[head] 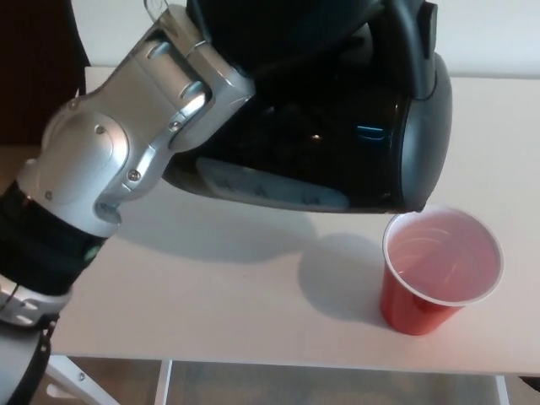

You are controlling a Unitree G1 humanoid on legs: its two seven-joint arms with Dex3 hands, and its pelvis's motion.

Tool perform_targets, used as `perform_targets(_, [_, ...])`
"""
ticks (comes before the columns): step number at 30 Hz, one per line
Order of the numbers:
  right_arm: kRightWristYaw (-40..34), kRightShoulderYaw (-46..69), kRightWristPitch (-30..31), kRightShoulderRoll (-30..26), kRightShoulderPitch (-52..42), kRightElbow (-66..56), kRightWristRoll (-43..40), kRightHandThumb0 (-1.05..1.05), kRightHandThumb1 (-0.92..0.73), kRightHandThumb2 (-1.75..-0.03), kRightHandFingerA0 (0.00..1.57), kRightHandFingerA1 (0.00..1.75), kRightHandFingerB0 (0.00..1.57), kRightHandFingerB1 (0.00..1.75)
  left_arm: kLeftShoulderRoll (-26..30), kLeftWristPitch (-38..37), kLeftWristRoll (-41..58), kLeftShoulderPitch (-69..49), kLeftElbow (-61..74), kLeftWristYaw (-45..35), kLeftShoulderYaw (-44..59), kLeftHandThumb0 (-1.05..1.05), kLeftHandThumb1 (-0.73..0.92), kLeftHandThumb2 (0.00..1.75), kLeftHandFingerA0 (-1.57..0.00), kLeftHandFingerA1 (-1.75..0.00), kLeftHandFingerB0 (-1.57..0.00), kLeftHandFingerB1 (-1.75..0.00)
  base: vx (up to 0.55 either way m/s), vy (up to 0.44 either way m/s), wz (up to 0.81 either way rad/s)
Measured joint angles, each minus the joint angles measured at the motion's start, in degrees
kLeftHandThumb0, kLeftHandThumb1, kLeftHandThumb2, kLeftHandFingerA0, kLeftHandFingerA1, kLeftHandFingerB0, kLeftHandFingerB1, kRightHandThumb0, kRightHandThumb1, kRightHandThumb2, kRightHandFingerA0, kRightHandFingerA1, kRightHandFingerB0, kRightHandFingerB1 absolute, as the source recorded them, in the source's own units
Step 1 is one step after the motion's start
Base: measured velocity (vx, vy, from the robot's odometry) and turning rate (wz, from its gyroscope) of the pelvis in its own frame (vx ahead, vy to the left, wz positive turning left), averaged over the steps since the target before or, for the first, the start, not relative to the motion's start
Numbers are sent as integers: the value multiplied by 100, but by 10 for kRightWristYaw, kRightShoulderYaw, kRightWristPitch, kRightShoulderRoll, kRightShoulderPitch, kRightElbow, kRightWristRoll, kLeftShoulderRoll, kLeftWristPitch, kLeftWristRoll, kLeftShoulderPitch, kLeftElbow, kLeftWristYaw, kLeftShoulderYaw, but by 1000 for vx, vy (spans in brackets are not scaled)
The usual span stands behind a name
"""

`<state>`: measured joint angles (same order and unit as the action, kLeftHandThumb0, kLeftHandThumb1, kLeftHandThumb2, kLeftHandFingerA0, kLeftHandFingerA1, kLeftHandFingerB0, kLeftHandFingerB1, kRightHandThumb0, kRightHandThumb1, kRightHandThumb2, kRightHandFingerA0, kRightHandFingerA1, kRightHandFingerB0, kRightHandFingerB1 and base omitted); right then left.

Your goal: The robot walk towards a table in front and uses its left hand to pick up the pot from the base and pour water to the cup on the right hand side

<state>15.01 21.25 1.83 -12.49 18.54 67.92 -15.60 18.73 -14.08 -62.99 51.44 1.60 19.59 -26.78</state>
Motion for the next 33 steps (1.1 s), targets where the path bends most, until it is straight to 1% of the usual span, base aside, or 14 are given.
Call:
perform_targets(1, [0, 0, 0, 0, 0, 0, 0, -52, -42, -83, 60, 69, 44, 55, 1, -4, 0, 3, -2, 0, -1, -42, 57, 60, -115, -151, -92, -61, 0, 0, 0])
perform_targets(2, [0, -1, 0, 0, 2, 1, 0, -50, -55, -56, 67, 64, 52, 42, 1, -11, 0, 9, -8, 2, -4, -42, 59, 61, -116, -152, -92, -64, 0, 0, 0])
perform_targets(10, [0, -4, 0, -1, 4, 2, 2, -52, -54, -57, 68, 66, 54, 43, 11, -47, -9, 25, -17, 6, -23, -47, 65, 62, -115, -144, -91, -60, 0, 0, 0])
perform_targets(11, [0, -5, 0, -1, 4, 2, 3, -49, -55, -57, 67, 64, 52, 41, 13, -49, -12, 26, -17, 6, -25, -38, 55, 59, -115, -148, -94, -58, 0, 0, 0])
perform_targets(16, [-4, -4, 1, -1, 10, 6, 3, -51, -56, -57, 65, 64, 52, 42, 21, -69, -22, 36, -23, 8, -38, -41, 54, 58, -119, -147, -94, -53, 0, 0, 0])
perform_targets(17, [-4, -4, 1, -1, 11, 6, 3, -53, -42, -84, 60, 69, 45, 55, 21, -71, -22, 37, -23, 8, -38, -40, 52, 58, -118, -145, -96, -53, 0, 0, 0])
perform_targets(18, [-4, -5, 1, -1, 12, 6, 4, -53, -42, -84, 60, 69, 45, 55, 22, -75, -21, 39, -23, 7, -40, -40, 52, 58, -118, -145, -96, -53, 0, 0, 0])
perform_targets(19, [-4, -5, 1, -2, 14, 6, 5, -53, -42, -83, 60, 68, 43, 55, 21, -81, -19, 41, -22, 6, -40, -46, 46, 67, -120, -141, -92, -58, 0, 0, 0])
perform_targets(20, [-4, -5, 1, -2, 14, 6, 5, -52, -54, -56, 63, 61, 48, 40, 21, -83, -19, 41, -22, 6, -41, -46, 47, 67, -120, -141, -93, -58, 0, 0, 0])
perform_targets(22, [-4, -6, 1, -2, 15, 6, 6, -53, -54, -56, 63, 62, 47, 39, 21, -90, -17, 43, -22, 6, -41, -46, 47, 67, -121, -141, -95, -59, 0, 0, 0])
perform_targets(23, [-4, -6, 1, -2, 15, 6, 6, -56, -42, -84, 59, 67, 43, 54, 21, -94, -17, 45, -22, 6, -42, -41, 50, 57, -118, -148, -99, -53, 0, 0, 0])
perform_targets(26, [-4, -6, 1, -2, 15, 8, 8, -55, -43, -84, 59, 68, 44, 54, 21, -101, -19, 48, -23, 6, -44, -41, 51, 58, -118, -149, -99, -54, 0, 0, 0])
perform_targets(27, [-4, -6, 1, -2, 15, 8, 8, -51, -56, -57, 66, 62, 51, 40, 21, -103, -19, 49, -23, 6, -44, -41, 50, 57, -118, -145, -100, -53, 0, 0, 0])
perform_targets(33, [-4, -6, 1, -2, 16, 12, 10, -54, -53, -56, 67, 64, 50, 40, 21, -113, -19, 50, -25, 7, -44, -39, 50, 57, -117, -146, -100, -54, 0, 0, 0])
